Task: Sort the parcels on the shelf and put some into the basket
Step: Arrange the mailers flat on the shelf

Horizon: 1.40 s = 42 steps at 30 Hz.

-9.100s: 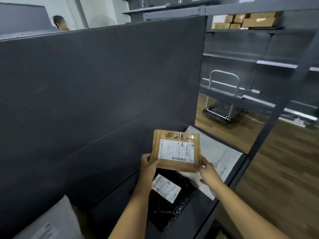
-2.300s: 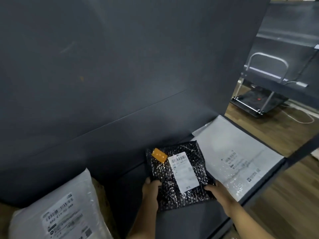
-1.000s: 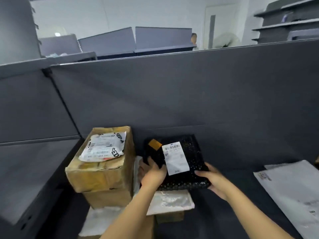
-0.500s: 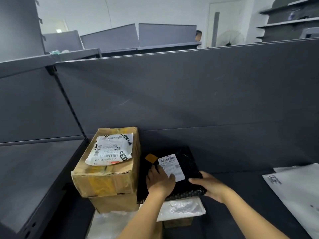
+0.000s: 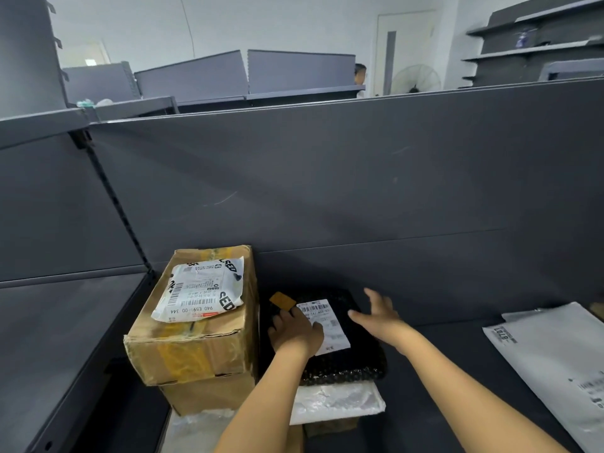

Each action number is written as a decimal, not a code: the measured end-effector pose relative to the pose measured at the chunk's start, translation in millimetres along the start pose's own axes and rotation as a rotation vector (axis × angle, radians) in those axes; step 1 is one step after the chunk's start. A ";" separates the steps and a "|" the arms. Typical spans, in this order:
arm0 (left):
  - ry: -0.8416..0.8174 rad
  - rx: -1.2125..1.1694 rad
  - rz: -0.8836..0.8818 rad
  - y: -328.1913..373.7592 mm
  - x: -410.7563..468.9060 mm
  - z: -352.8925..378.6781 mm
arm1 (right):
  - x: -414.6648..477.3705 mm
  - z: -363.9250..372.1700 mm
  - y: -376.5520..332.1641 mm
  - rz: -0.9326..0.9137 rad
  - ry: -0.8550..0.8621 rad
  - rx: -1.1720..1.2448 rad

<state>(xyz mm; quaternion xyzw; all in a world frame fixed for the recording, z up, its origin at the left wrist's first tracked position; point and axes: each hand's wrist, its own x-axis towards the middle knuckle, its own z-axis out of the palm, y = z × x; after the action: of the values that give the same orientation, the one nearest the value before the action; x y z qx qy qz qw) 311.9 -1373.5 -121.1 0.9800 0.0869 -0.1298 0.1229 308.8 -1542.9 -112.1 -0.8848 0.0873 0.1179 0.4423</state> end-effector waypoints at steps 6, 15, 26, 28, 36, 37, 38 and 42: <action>0.033 0.044 0.013 13.2 -4.3 -2.6 | -4.9 5.0 -20.2 -0.066 -0.097 -0.119; -0.063 0.095 0.000 4.9 -8.2 9.5 | -18.5 11.4 10.6 0.124 -0.055 -0.023; -0.112 -0.007 -0.069 -6.8 -2.2 12.3 | -23.6 28.1 30.2 0.233 -0.156 0.203; -0.105 -0.026 -0.073 -7.4 -1.0 12.4 | -22.9 28.2 21.1 0.193 -0.142 0.184; -0.065 -0.023 -0.082 -12.9 -0.8 18.0 | -19.3 36.7 28.3 0.197 -0.213 0.116; -0.056 -0.022 -0.082 -12.4 -0.9 17.6 | -18.7 37.7 28.7 0.197 -0.197 0.124; -0.047 -0.023 -0.080 -11.8 -0.8 16.7 | -17.7 38.1 29.0 0.203 -0.160 0.122; -0.005 -0.053 -0.063 -9.0 0.4 12.0 | -14.0 31.1 22.6 0.140 0.012 0.008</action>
<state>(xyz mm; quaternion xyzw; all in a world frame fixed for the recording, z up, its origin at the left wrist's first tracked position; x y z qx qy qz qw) 307.6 -1368.0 -134.3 0.9730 0.1209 -0.1335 0.1446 285.4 -1530.6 -143.4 -0.8755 0.1523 0.1430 0.4358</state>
